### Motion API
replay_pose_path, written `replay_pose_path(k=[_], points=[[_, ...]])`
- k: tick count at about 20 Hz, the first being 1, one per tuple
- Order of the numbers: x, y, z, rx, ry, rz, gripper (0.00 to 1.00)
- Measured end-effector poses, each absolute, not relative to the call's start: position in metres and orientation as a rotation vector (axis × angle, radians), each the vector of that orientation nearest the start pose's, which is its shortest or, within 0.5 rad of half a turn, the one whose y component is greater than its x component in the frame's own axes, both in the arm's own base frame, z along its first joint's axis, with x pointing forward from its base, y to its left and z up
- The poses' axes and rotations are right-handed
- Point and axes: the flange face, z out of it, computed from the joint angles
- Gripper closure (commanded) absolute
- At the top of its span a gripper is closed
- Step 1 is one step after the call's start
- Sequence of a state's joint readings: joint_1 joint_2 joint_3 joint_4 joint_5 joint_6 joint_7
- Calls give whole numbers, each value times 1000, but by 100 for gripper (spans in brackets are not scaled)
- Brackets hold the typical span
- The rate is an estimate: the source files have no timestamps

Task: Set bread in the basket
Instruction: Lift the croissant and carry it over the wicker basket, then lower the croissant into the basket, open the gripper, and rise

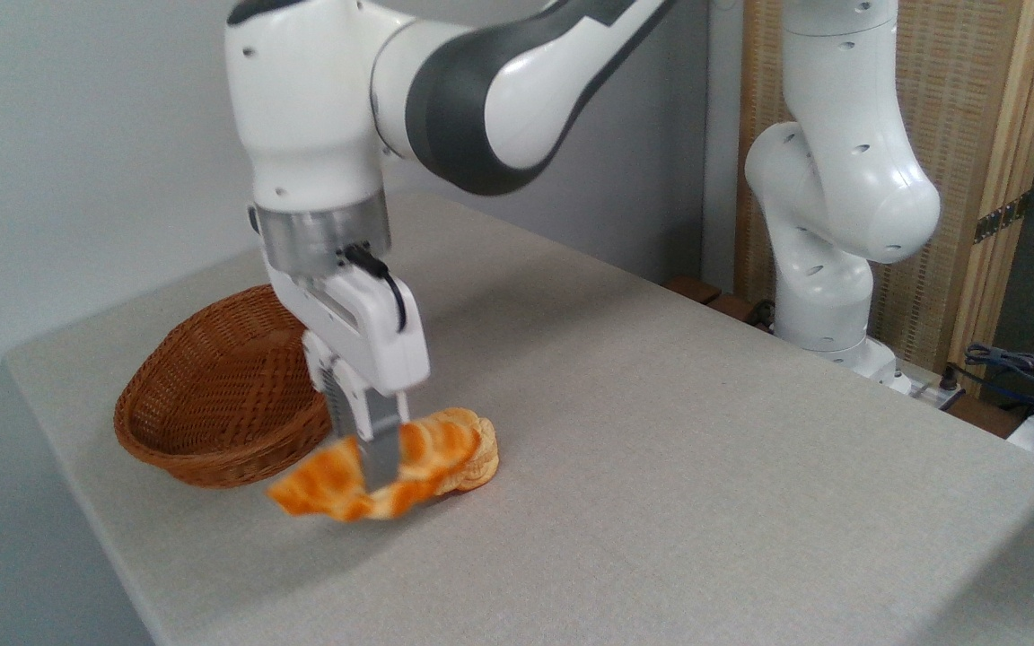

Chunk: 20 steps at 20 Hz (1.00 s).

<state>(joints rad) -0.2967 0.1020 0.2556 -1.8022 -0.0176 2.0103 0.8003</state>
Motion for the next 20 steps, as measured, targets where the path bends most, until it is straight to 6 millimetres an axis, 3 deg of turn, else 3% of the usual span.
replay_pose_path(k=[5,9,11,13,16,18,20], points=[[605,-80,522,-2962,1130,-288,75],[600,-132,522,-3084,998,-295,71],[598,-160,513,-3144,940,-284,57],[600,-184,502,-3203,848,-288,53],[607,-208,486,-3298,672,-309,16],[612,-221,477,-3340,556,-340,3],[614,-232,470,-3366,462,-358,0]])
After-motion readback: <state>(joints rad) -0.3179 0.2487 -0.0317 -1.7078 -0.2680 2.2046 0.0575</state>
